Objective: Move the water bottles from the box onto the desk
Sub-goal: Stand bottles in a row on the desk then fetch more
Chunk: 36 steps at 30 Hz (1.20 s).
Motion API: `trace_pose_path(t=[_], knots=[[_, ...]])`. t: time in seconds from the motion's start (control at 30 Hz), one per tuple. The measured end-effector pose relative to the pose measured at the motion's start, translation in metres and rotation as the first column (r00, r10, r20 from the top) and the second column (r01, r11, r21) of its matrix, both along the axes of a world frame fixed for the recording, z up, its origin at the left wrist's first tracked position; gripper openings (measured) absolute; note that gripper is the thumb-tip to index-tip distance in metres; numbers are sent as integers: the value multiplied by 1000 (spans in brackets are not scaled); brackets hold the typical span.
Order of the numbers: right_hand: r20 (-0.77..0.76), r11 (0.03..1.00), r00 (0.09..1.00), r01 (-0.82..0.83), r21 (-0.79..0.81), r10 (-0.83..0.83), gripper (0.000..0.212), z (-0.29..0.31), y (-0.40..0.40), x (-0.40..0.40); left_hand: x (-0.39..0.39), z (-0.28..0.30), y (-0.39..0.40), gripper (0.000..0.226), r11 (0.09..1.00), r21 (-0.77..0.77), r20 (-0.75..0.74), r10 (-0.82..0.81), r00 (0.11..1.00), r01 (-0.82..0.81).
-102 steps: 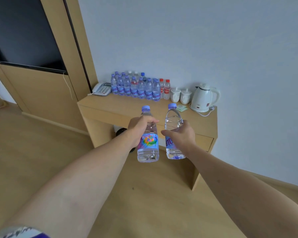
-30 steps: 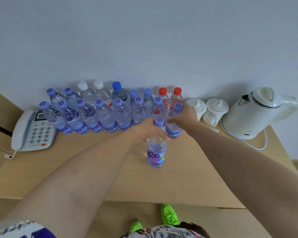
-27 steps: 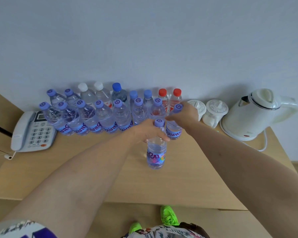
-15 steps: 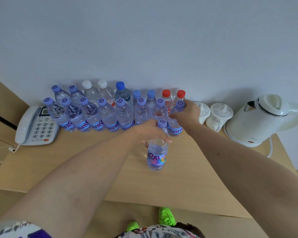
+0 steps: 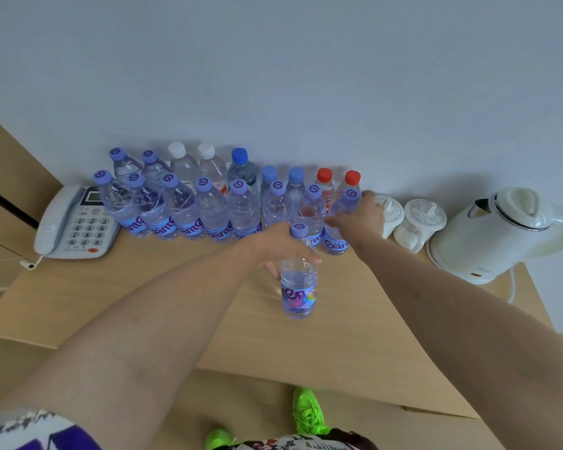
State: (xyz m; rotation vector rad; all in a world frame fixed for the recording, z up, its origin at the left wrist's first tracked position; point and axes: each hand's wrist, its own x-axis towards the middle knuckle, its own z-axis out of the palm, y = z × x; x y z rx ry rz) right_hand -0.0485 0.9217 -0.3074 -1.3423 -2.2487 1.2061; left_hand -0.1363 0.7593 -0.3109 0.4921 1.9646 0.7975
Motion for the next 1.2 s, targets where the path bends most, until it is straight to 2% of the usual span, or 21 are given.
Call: trace_pose_path(t=[0.1, 0.2, 0.3, 0.4, 0.47, 0.57, 0.73, 0.87, 1.07, 1.2], knots=[[105, 995, 990, 90, 38, -94, 96, -2, -19, 7, -1, 3, -14, 31, 1000, 18, -74, -5, 997, 7], [140, 988, 980, 134, 77, -144, 85, -4, -49, 15, -8, 8, -38, 30, 997, -1, -170, -72, 983, 73], [150, 997, 987, 52, 50, -59, 78, -1, -89, 13, -22, 15, -75, 29, 996, -8, -262, -85, 961, 86], [204, 993, 979, -20, 118, -5, 65, 4, -132, 1, -40, 21, -112, 34, 996, -16, -331, -86, 940, 86], [223, 986, 973, -95, 139, 62, 65, 7, -161, -8, -51, 25, -137, 41, 997, -18, -378, -78, 922, 77], [228, 968, 953, -228, 109, 199, 72, 9, -200, -23, -66, 29, -173, 43, 1000, 27, -434, 1, 901, 12], [213, 928, 913, -368, 64, 347, 63, 9, -248, -54, -90, 27, -225, 42, 975, 131, -455, 220, 863, -179], [217, 889, 873, -456, 48, 436, 54, 8, -265, -85, -115, 27, -251, 49, 959, 115, -455, 284, 844, -261], [215, 841, 824, -541, 22, 524, 51, -2, -280, -141, -149, 27, -276, 55, 910, 146, -470, 410, 782, -389], [212, 813, 797, -582, 20, 565, 49, -6, -294, -167, -171, 26, -287, 52, 881, 127, -479, 457, 749, -456]])
